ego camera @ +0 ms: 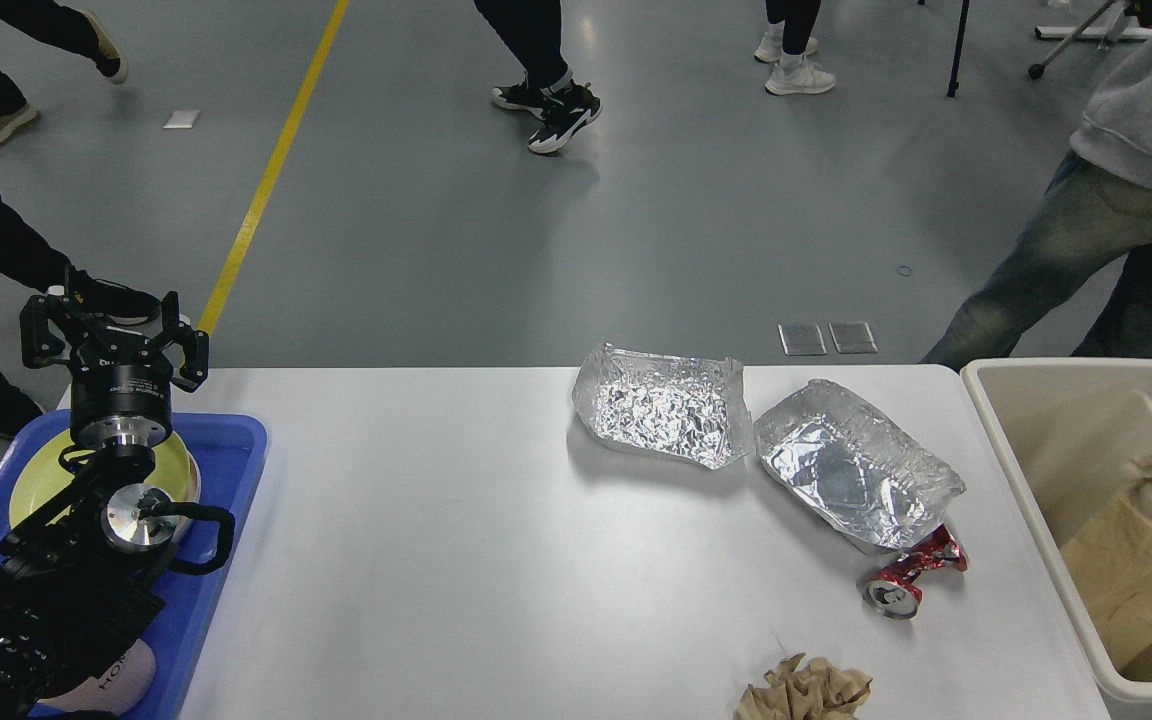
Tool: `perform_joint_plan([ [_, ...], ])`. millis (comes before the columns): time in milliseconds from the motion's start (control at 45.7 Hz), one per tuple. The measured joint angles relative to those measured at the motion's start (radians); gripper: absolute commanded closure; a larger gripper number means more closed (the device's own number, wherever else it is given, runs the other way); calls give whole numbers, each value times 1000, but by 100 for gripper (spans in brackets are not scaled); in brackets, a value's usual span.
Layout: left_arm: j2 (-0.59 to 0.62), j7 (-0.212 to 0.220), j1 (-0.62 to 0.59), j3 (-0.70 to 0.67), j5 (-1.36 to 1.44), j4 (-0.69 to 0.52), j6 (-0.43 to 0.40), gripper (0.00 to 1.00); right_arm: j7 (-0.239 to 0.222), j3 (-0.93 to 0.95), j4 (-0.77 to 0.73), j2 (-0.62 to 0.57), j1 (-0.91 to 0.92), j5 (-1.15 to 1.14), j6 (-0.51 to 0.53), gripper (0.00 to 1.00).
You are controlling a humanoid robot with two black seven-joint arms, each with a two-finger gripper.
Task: Tidy desktop
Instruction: 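Lift the crumpled paper and drop it into the white bin, then move the right gripper over and down to the nearer foil packet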
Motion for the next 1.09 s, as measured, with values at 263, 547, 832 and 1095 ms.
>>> perform_joint_plan([
  [263, 0, 0, 0, 0, 0, 0, 0, 4, 0, -13, -18, 74, 19, 3, -2, 0],
  [547, 0, 0, -1, 0, 0, 0, 0, 4, -2, -269, 114, 223, 409, 3, 84, 0],
  [832, 0, 0, 0, 0, 0, 0, 0, 4, 0, -359, 316, 417, 835, 4, 408, 0],
  [1095, 0, 0, 0, 0, 0, 0, 0, 4, 3, -293, 521, 429, 1134, 5, 712, 0],
])
